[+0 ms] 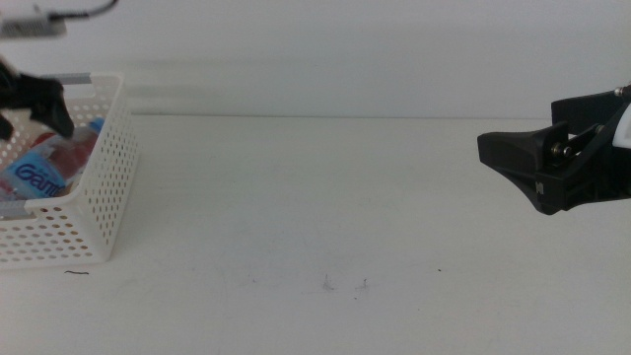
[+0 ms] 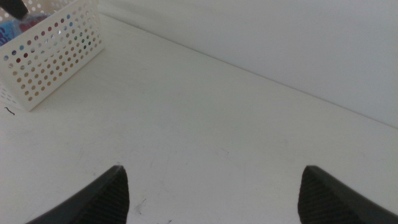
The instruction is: Use arms to grab the bottles and put them into the dustbin to the left of the table.
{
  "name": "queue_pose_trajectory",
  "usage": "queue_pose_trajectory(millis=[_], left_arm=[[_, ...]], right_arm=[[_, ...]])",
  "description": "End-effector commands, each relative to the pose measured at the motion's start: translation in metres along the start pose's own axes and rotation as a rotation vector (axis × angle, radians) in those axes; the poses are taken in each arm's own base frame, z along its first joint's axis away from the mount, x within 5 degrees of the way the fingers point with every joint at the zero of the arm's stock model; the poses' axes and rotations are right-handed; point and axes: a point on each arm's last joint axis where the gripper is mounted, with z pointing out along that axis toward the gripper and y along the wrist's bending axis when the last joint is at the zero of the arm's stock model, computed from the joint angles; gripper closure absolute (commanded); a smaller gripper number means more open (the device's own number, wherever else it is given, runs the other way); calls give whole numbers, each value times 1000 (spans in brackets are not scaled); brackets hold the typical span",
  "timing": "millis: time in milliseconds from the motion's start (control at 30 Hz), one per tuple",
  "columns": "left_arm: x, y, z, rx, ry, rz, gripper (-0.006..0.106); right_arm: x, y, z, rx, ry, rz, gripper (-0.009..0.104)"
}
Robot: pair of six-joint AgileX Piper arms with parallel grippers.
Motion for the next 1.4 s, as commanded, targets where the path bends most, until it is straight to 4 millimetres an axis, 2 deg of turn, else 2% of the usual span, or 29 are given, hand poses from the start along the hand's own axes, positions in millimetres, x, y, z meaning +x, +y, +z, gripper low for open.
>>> queue_pose_trajectory(millis=[0,167,200,400,533,667,767,900,1300,1367], left_arm=[[4,-22,-38,21,-79,10,7],[28,-80,-105,53,-292,94,7],[44,-99,-127,71,-354,111,7],[92,-126,-168,89,-457,164,7],[137,-137,-190,11,-714,231,7],[197,-137,-186,45,-864,139,7],[220,-133,-181,58,-865,92,7],[227,-132,-182,48,-873,101,7],[226,-132,-184,50,-895,102,7],[226,-132,-184,50,-895,102,7]], right_arm=[[0,-2,-1,8,-10,-3,7],[0,-2,-1,8,-10,-3,7],[0,-2,-1,8,-10,-3,7],[0,-2,-1,8,-10,-3,7],[0,-2,-1,8,-10,-3,7],[0,-2,-1,8,-10,-3,7],[0,-2,-1,8,-10,-1,7],[0,-2,-1,8,-10,-1,7],[0,-2,-1,8,-10,-1,7],[2,1,0,-22,3,67,7]])
